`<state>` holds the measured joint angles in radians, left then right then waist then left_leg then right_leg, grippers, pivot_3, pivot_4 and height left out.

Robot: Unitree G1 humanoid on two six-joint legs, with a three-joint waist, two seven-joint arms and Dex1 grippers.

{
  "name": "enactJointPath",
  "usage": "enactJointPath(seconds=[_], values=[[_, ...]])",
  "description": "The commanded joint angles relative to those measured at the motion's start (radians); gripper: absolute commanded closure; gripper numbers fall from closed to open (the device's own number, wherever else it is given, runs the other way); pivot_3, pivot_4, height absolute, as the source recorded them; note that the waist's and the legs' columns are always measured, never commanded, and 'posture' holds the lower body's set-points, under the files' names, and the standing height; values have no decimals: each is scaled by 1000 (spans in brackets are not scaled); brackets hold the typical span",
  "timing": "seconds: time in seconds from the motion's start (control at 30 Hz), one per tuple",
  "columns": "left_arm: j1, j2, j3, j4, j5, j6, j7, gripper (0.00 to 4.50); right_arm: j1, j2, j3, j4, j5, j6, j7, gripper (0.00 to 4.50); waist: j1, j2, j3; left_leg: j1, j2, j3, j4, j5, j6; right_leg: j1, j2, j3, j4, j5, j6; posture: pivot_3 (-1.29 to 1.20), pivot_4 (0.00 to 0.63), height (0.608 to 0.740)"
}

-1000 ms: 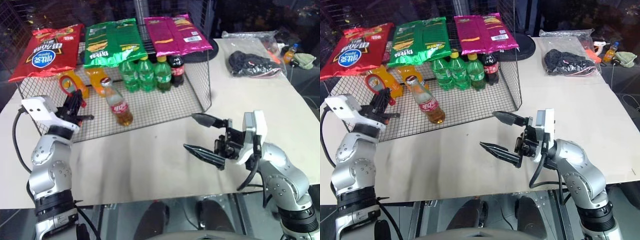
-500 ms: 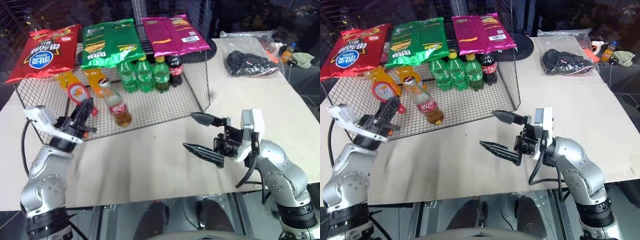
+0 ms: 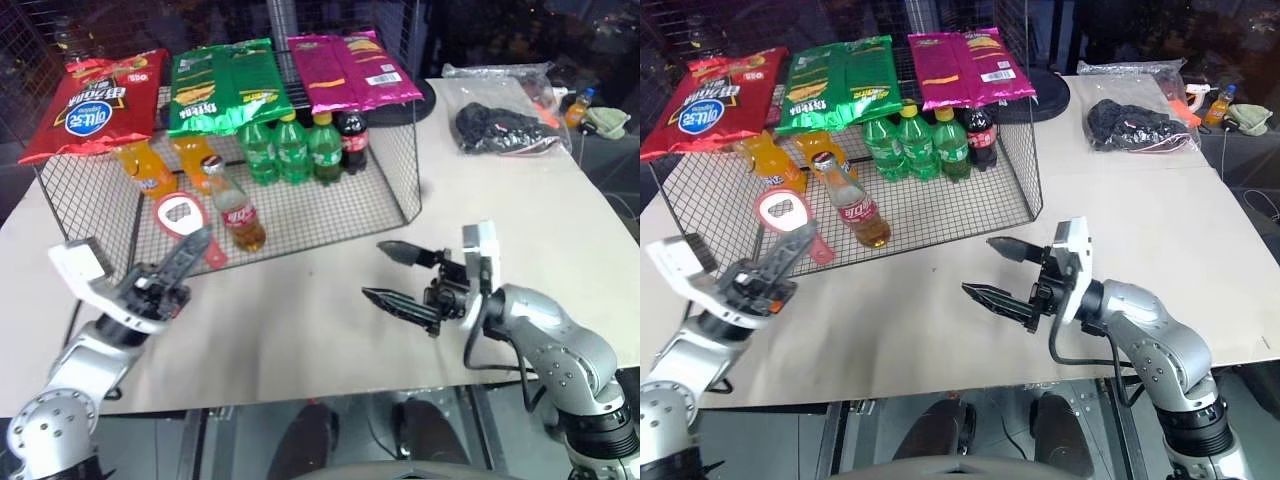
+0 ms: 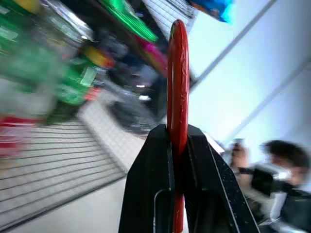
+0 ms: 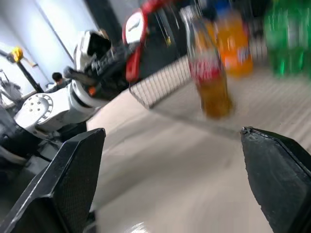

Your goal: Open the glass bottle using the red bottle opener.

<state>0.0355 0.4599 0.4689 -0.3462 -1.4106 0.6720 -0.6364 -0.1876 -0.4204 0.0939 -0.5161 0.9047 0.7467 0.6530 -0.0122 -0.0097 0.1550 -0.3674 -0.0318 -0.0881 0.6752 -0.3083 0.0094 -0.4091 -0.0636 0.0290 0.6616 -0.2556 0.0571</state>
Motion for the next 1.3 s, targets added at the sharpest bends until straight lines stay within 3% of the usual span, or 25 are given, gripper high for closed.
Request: enactJointPath(seconds=[0.03, 0.17, 0.4, 0.93, 1.03, 1.13, 1.17, 1.2, 1.23, 1.3], values=[[-71, -71, -128, -21, 39, -3, 11, 4389, -77, -13, -7, -6, 127, 167, -79, 0, -2, 0, 0, 0, 0, 0, 0, 0, 0, 0, 0, 0, 0, 0, 0, 0, 150, 740], [-148, -138, -208, 41, 77, -4, -6, 4389, -152, 13, 15, 26, 193, 296, -160, 0, -4, 0, 0, 0, 0, 1, 0, 0, 0, 0, 2, 1, 0, 0, 0, 0, 150, 740], [-164, -153, -284, 85, 103, 44, -75, 4389, -224, 108, 18, 68, 264, 366, -231, 0, -5, 0, 0, -1, 0, 1, 0, 0, 0, -2, 2, 1, 0, 0, 0, 0, 150, 740], [-118, -165, -310, 76, 153, 65, -132, 4389, -304, 143, 15, 107, 283, 421, -251, 0, -6, 0, 0, -1, 0, 1, 0, 0, 0, -2, 2, 1, 0, 0, 0, 0, 150, 740], [-118, -165, -313, 82, 171, 62, -141, 4500, -312, 151, 16, 112, 282, 427, -252, 871, -6, 0, 0, -1, 0, 1, 0, 0, 0, -2, 2, 1, 0, 0, 0, 0, 150, 740], [-116, -166, -314, 88, 183, 61, -148, 4500, -315, 159, 16, 115, 279, 430, -254, 2270, -6, 0, 0, -1, 0, 1, 0, 0, 0, -2, 2, 1, 0, 0, 0, 0, 150, 740], [-116, -168, -313, 92, 182, 62, -146, 4500, -315, 160, 16, 116, 278, 431, -255, 2350, -6, 0, 0, -1, 0, 1, 0, 0, 0, -2, 2, 1, 0, 0, 0, 0, 150, 740], [-115, -170, -312, 95, 178, 67, -142, 4500, -314, 161, 17, 115, 278, 432, -256, 3015, -6, 0, 0, -1, 0, 1, 0, 0, 0, -2, 2, 1, -1, 0, 0, 0, 150, 740], [-115, -171, -310, 97, 176, 69, -140, 4500, -313, 161, 17, 115, 278, 432, -258, 3177, -6, 0, 0, -1, 0, 1, 0, 0, 0, -2, 2, 1, -1, 0, 0, 0, 150, 740], [-116, -173, -308, 99, 174, 71, -139, 4500, -310, 161, 17, 112, 279, 435, -260, 4015, -6, 0, 0, -1, 0, 1, 0, 0, 0, -2, 2, 1, -1, 0, 0, 0, 150, 740]])
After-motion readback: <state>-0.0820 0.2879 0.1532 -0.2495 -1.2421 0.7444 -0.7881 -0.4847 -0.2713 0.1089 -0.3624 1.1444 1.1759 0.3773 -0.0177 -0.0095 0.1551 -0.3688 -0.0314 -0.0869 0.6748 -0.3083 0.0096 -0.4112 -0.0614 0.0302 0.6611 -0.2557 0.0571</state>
